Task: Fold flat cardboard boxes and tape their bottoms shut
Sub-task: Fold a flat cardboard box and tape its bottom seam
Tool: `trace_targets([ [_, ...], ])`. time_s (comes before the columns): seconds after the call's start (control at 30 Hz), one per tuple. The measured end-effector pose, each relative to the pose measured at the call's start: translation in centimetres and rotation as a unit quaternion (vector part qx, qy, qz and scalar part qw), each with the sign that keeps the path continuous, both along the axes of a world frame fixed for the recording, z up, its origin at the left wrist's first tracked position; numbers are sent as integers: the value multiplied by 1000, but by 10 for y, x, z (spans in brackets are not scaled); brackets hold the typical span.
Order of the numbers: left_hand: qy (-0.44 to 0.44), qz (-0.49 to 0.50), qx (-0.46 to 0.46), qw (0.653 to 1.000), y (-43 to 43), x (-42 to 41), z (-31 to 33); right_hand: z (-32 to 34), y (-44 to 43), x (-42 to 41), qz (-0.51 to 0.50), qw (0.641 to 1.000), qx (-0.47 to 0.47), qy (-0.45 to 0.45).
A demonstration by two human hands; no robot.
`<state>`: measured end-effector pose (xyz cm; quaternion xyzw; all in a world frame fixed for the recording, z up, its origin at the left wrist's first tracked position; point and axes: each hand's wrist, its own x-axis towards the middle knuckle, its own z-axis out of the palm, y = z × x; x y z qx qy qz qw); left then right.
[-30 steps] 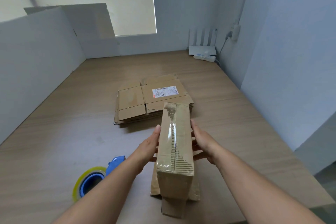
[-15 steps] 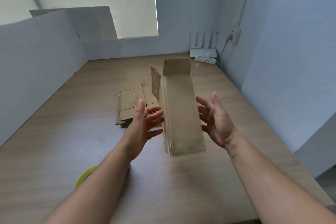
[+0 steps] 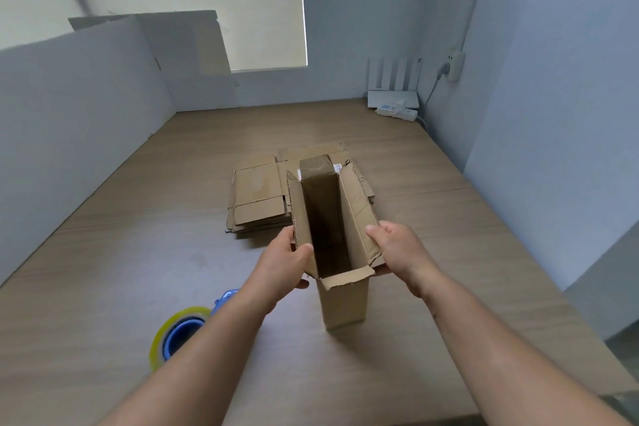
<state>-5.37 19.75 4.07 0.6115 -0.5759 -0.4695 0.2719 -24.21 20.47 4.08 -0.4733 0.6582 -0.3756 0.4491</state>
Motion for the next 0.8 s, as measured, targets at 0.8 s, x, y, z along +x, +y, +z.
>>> trace_targets([
  [0.8,-93,147,-60,983,49,-50,4,-14,17,-17,79,931,-173,312],
])
